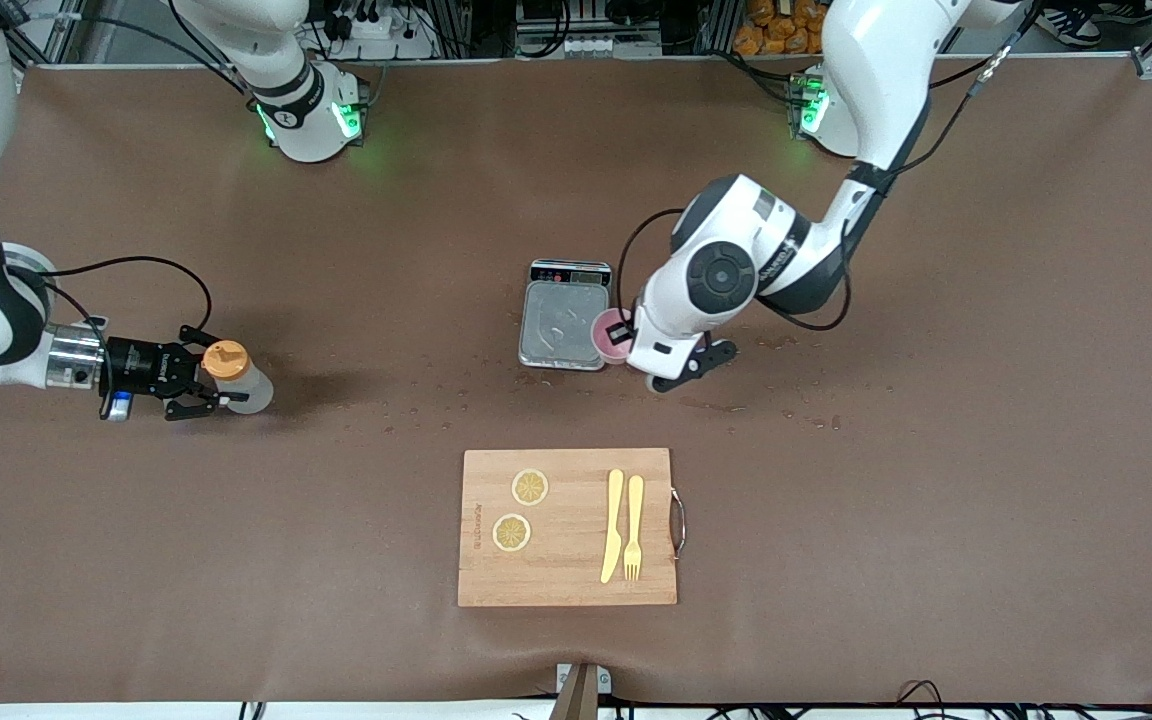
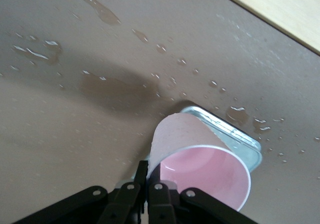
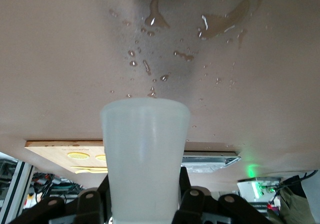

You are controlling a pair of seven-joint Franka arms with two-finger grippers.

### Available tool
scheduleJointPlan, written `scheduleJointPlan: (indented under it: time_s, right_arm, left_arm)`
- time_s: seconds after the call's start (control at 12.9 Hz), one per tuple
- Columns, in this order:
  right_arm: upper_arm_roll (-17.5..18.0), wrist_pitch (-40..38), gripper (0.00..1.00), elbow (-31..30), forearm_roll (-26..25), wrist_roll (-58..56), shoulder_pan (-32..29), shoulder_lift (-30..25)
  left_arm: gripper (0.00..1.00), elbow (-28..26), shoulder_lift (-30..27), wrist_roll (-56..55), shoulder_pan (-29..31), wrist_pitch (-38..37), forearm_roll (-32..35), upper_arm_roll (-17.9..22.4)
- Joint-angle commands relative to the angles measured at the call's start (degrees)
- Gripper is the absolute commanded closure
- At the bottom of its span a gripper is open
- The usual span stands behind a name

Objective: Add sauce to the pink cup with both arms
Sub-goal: 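Carry the cup onto the scale while the right gripper lifts the bottle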

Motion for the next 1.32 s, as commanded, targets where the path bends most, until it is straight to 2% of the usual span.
scheduleJointPlan:
  time_s: [0.0,0.54,0.78,0.86,0.93,1.01,1.24]
  right_arm:
    - [-0.6,2.9,0.49,-3.4,-2.1,7.0,3.8,-6.2]
    - [-0.5,8.3,0.49,-4.7,-9.5,20.8,12.1,-11.7]
    - [-0.6,9.4,0.5,-5.4,-10.2,23.5,14.3,-12.7]
    - [-0.5,9.5,0.5,-5.4,-11.2,25.0,14.7,-12.8]
    - [-0.5,9.5,0.5,-5.4,-11.9,26.0,15.1,-12.8]
    - [-0.5,9.8,0.5,-5.4,-12.1,26.6,15.6,-13.3]
    - [-0.5,10.7,0.5,-6.3,-12.4,27.5,16.9,-14.0]
  left_arm:
    - [1.0,2.0,1.6,-3.8,-2.9,2.0,-0.6,0.4]
    - [1.0,2.0,3.7,-11.0,-7.9,8.2,-0.8,0.4]
    - [1.0,1.9,4.6,-11.5,-9.3,10.5,-0.9,0.4]
    - [0.91,1.9,4.6,-11.6,-9.3,10.5,-1.1,0.4]
    - [0.55,1.9,4.6,-12.0,-9.2,10.5,-1.1,0.4]
    - [0.01,1.9,4.6,-12.7,-9.2,10.5,-1.0,0.4]
    - [0.0,1.9,3.6,-12.5,-8.8,10.0,-0.5,0.4]
